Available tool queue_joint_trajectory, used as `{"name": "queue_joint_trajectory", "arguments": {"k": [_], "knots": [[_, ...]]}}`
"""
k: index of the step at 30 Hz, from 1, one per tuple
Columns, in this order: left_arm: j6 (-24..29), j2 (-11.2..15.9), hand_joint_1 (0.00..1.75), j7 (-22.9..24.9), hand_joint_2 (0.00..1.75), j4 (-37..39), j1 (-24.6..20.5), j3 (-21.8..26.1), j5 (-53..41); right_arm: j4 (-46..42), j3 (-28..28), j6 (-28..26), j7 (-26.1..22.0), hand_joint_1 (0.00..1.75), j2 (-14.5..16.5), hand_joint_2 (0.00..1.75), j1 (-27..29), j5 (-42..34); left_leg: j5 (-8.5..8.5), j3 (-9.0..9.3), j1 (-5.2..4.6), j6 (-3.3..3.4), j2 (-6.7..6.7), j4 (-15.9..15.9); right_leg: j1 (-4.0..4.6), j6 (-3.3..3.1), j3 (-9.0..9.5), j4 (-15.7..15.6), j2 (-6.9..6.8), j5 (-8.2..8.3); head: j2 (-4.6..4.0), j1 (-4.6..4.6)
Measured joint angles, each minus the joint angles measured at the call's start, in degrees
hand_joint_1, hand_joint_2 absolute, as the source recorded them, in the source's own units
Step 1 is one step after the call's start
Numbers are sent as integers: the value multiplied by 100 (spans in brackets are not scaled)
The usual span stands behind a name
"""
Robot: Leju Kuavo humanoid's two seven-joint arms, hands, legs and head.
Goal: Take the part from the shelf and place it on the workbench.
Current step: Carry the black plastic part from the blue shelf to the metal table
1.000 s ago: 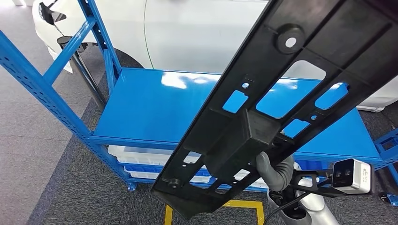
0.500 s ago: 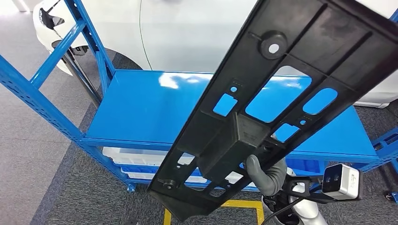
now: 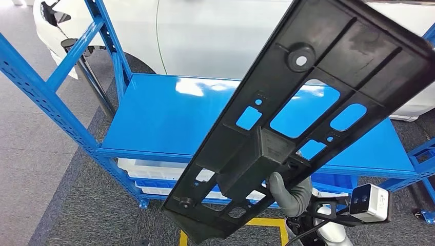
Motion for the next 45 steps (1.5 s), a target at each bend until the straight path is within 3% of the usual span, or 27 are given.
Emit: {"name": "queue_joint_trajectory", "arguments": {"k": [2,4,7,9,12,13,14,15,16,18,19,22,24,26,28,29,30,31,32,34,36,38,40,43,44,45], "knots": [[30,0,0,41,175,0,0,0,1,35,-1,-19,16,175,-1,175,-17,7,-21,8,1,-21,-8,28,-3,-23,390,-794,-2,399,-1,0],[50,0,0,68,175,0,-6,0,1,64,-2,-62,57,175,-1,175,-53,13,-44,-11,-20,-63,-13,71,10,-67,656,-1379,2,588,0,-1],[90,0,0,88,175,0,-8,0,3,106,-2,-145,105,175,2,175,-94,20,-49,-38,-34,-143,-14,77,24,-149,671,-1481,8,601,0,0],[113,0,0,89,175,0,-10,0,7,127,-2,-180,119,175,8,175,-126,24,-175,-104,-22,-211,-12,247,6,-214,686,-1515,-2,621,0,0],[121,0,0,89,175,0,-4,1,18,155,-2,-235,150,175,14,175,-165,37,-693,-561,12,-301,-9,1261,-1,-270,697,-1531,-21,625,-1,0],[121,0,0,88,175,0,4,2,28,169,-2,-262,169,175,19,175,-165,56,-811,-725,20,-318,-9,1603,2,-273,697,-1529,-24,624,-1,0],[121,0,0,87,175,0,14,2,39,183,-2,-294,190,175,32,175,-161,87,-827,-815,25,-328,-9,1779,3,-274,699,-1528,-25,622,-1,0],[121,0,0,86,175,0,22,3,50,196,-1,-332,210,175,56,175,-154,130,-721,-786,29,-327,-9,1710,3,-274,706,-1526,-22,621,-1,0],[121,0,0,81,175,0,26,3,59,205,2,-375,231,175,94,175,-146,187,-522,-646,32,-316,-9,1414,3,-269,717,-1526,-17,617,0,0],[121,0,0,66,175,0,23,5,67,210,9,-449,258,175,179,175,-134,307,-135,-245,25,-265,-9,567,14,-244,729,-1520,-8,607,0,0],[121,0,0,53,175,0,20,6,68,210,11,-480,268,175,213,175,-131,364,-45,-114,14,-235,-11,274,22,-220,719,-1516,-5,607,0,-1],[121,0,0,27,175,0,37,7,69,211,15,-532,287,175,264,175,-119,466,-22,-60,-1,-148,-19,72,31,-122,682,-1522,-2,628,0,-1],[120,-2,0,20,175,0,47,7,68,213,15,-539,289,175,278,175,-108,493,14,-45,18,-81,-5,21,23,-60,647,-1431,-2,549,-1,0],[111,-4,0,15,175,0,40,7,62,219,15,-539,289,175,280,175,-95,509,37,-32,24,-25,36,-15,11,-17,414,-919,-1,247,-1,0],[101,-4,0,12,175,0,41,7,52,235,15,-539,291,175,280,175,-70,513,33,-37,10,4,90,-15,5,11,43,-157,-2,-81,-1,0],[97,-4,0,12,175,0,44,7,47,245,15,-540,294,175,280,175,-51,513,29,-36,6,7,122,-12,4,19,-69,59,-3,-119,-1,0],[95,-5,0,12,175,0,44,7,43,251,15,-542,300,175,280,175,-35,513,23,-33,3,7,158,-7,4,22,-76,59,-8,-46,0,0],[94,-7,0,12,175,0,42,7,37,255,15,-544,308,175,280,175,-25,513,14,-26,2,1,195,0,4,18,35,-175,-29,125,0,0],[93,-9,0,12,175,0,39,7,29,256,15,-546,314,175,280,175,-20,512,-2,-16,-2,-11,235,12,8,5,235,-579,-112,340,0,0],[96,-11,0,11,175,0,37,7,12,255,15,-548,328,175,282,175,-20,510,-45,-3,-36,-55,305,51,46,-55,570,-1283,-328,596,-1,0],[102,-11,0,10,175,0,40,6,3,255,15,-548,343,175,285,175,-10,509,-78,4,-67,-103,387,73,80,-127,633,-1479,-373,618,0,0],[105,-11,0,10,175,0,37,5,2,256,15,-547,351,175,287,175,18,508,-112,18,-60,-157,463,85,68,-191,621,-1495,-243,645,0,0],[107,-11,0,10,175,0,32,5,2,256,15,-547,348,175,287,175,42,503,-306,-63,-37,-221,353,331,41,-254,628,-1521,-133,673,-1,0],[108,-11,0,10,175,0,54,5,4,264,15,-548,339,175,289,175,76,498,-845,-531,4,-287,118,1410,29,-297,619,-1523,45,687,0,0],[108,-11,0,10,175,0,63,5,5,272,15,-548,335,175,289,175,92,498,-910,-653,10,-295,99,1668,30,-298,618,-1519,115,688,0,0],[108,-11,0,7,175,0,68,5,7,282,15,-547,326,175,289,175,106,498,-862,-688,14,-295,90,1728,30,-298,620,-1514,186,688,0,0]]}}
